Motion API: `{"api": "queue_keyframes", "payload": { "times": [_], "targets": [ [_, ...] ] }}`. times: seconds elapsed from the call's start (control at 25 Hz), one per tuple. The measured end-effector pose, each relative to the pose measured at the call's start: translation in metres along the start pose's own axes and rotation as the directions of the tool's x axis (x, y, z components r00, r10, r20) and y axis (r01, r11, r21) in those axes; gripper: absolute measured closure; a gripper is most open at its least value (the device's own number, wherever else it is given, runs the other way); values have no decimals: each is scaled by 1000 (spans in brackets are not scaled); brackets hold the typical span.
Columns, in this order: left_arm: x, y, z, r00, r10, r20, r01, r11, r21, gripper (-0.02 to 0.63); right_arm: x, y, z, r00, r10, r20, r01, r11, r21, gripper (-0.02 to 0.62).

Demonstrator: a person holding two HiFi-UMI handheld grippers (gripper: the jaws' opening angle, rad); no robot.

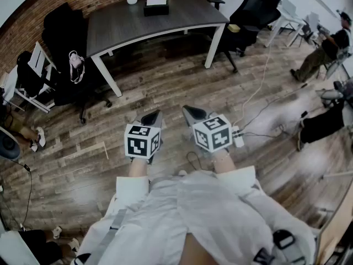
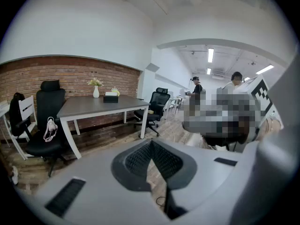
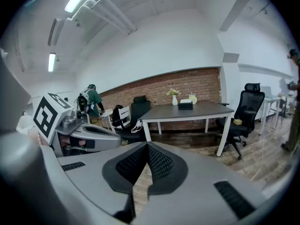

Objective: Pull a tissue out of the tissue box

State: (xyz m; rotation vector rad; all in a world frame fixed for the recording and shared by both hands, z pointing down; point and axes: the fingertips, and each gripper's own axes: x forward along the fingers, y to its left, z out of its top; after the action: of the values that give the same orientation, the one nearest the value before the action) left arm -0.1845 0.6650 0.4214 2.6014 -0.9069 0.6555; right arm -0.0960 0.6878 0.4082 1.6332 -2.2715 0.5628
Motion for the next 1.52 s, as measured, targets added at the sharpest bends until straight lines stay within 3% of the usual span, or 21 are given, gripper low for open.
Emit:
{"api": "queue_keyframes", "payload": {
  "times": [0.2, 0.44, 0.56, 0.84, 1.08, 1.28, 1.52],
  "targets": [
    [1, -2, -4, 1000, -7, 24, 8, 998, -55, 603, -3, 7, -3, 999, 38, 17, -38, 999, 3, 594],
    [10, -3, -2, 1000, -6, 21, 8, 997, -70, 603, -3, -3, -2, 1000, 15, 10, -15, 1000, -20, 594],
    [11, -10, 4, 998, -43, 54, 47, 996, -75, 603, -6, -8, 1, 1000, -4, 29, 5, 1000, -31, 594],
    [14, -31, 24, 981, -115, 156, 129, 988, -81, 603, -14, -14, 4, 996, 72, 61, -71, 997, -22, 594],
    [24, -42, 23, 982, -112, 153, 125, 989, -76, 603, -11, -21, -7, 995, 99, 31, -98, 995, -32, 594],
    [43, -43, 8, 991, -93, 99, 102, 990, -95, 603, -8, -41, -25, 997, 73, 7, -73, 997, -13, 594],
    [63, -15, 34, 964, -150, 219, 184, 972, -143, 603, 27, -67, -3, 999, 41, 35, -41, 999, -14, 594]
  ]
}}
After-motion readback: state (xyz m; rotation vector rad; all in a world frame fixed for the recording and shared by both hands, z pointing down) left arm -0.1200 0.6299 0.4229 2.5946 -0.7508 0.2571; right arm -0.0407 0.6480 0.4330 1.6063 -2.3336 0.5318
